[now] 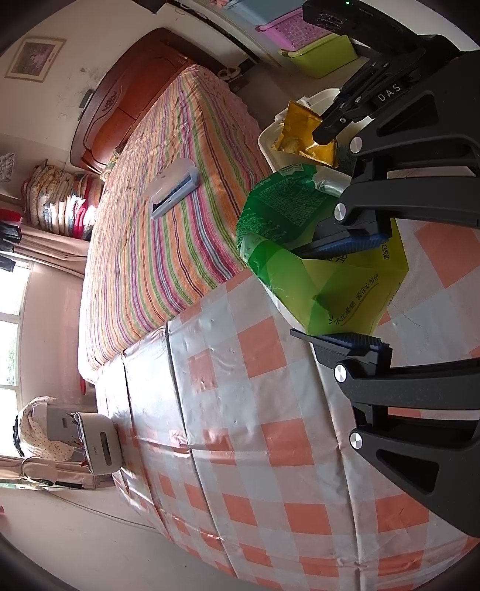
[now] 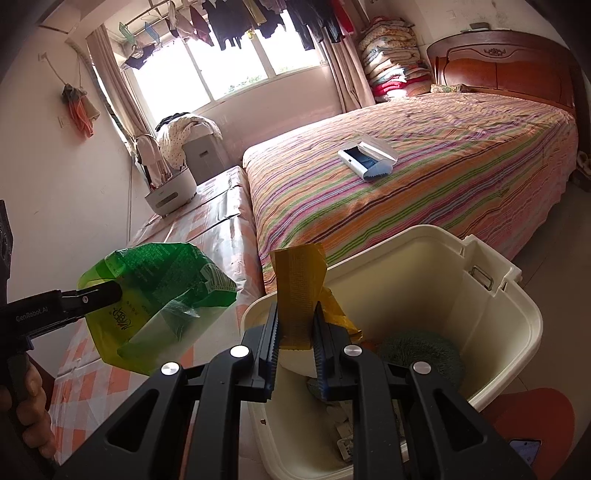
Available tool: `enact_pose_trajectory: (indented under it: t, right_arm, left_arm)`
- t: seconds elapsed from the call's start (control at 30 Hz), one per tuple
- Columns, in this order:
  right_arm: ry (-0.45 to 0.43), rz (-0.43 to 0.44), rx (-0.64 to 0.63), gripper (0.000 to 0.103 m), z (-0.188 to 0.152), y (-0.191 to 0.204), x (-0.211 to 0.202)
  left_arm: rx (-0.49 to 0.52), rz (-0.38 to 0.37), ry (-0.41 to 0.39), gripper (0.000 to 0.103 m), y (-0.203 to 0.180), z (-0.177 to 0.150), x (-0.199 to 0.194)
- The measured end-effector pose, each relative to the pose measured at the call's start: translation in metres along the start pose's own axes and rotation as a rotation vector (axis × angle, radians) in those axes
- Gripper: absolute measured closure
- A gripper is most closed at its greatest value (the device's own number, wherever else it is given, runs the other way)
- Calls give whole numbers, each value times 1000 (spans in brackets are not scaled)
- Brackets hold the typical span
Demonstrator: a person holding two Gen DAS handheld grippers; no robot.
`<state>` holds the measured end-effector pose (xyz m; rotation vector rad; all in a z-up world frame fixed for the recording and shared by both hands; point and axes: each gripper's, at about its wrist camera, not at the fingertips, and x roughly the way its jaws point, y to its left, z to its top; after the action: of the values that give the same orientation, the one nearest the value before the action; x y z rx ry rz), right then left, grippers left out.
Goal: Collect trash
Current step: 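Carry both items to the cream bin and open the right tool over it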
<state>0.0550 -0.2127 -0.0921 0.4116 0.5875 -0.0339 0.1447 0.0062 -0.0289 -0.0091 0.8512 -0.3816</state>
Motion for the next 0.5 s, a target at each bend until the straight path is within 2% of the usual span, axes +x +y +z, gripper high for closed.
enact_pose_trajectory:
  t: [0.23,0.5]
  right_arm:
    - [-24,-17,40,85,3,-13,-7]
    - [-6,-39,66,85,4,-22,-6]
  left_arm:
    - [22,-5,8,69,-17,1,5]
    - [37,-15,8,69,-31,4,7]
